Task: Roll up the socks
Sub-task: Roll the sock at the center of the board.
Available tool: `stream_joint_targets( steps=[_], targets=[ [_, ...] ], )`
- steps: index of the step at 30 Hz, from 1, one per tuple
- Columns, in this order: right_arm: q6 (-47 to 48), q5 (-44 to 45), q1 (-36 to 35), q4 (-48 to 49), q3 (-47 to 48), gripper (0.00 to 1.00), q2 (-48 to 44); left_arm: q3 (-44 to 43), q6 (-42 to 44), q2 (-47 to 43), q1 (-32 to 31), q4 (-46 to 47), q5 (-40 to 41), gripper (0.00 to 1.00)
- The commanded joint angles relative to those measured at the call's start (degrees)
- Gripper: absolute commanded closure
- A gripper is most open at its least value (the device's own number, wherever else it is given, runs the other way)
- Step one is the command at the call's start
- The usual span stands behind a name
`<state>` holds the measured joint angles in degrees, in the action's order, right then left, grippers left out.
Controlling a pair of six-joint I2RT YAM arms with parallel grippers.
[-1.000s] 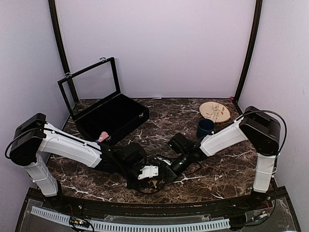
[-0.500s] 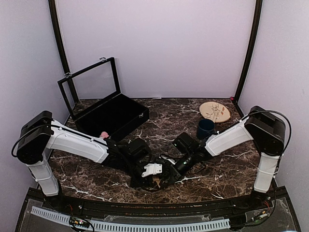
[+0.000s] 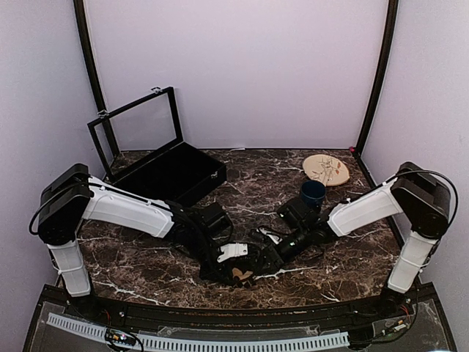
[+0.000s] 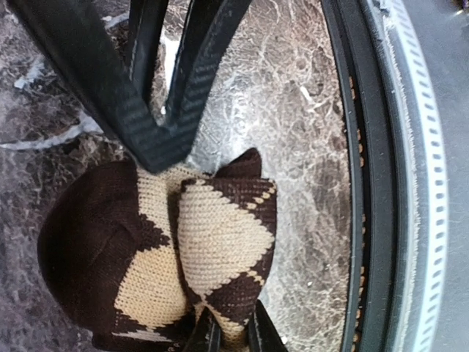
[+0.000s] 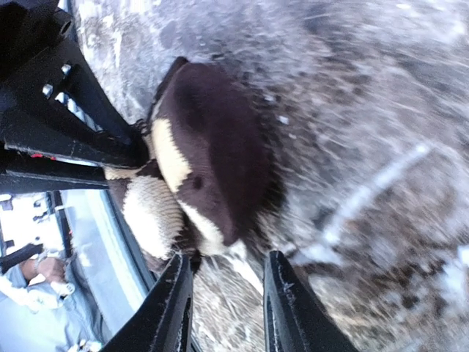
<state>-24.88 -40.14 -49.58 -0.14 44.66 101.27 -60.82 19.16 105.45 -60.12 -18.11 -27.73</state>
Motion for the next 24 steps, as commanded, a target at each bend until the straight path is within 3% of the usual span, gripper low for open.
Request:
stream_joint_targets(
  steps=[1,9,17,24],
  targets=[
    [-0.1,6.3,0.4,2.3,-2.7,0.68,-4.0,-0.8,-1.7,2.5,1.4,-8.1,-6.2,0.89],
    [4.9,18.2,-1.5,2.1,-6.3,0.68,-12.3,-3.4,-3.8,5.9,5.1,-11.4,-14.2,0.89],
    [10.7,35.1,-11.4,0.7,-7.8,0.69,-17.8,-5.2,-4.6,9.1,7.6,-13.2,-21.4,0.89],
    [15.3,44.3,-19.1,0.8,-8.7,0.67,-20.1,-6.3,-3.8,11.6,9.4,-15.7,-24.7,0.89]
  ],
)
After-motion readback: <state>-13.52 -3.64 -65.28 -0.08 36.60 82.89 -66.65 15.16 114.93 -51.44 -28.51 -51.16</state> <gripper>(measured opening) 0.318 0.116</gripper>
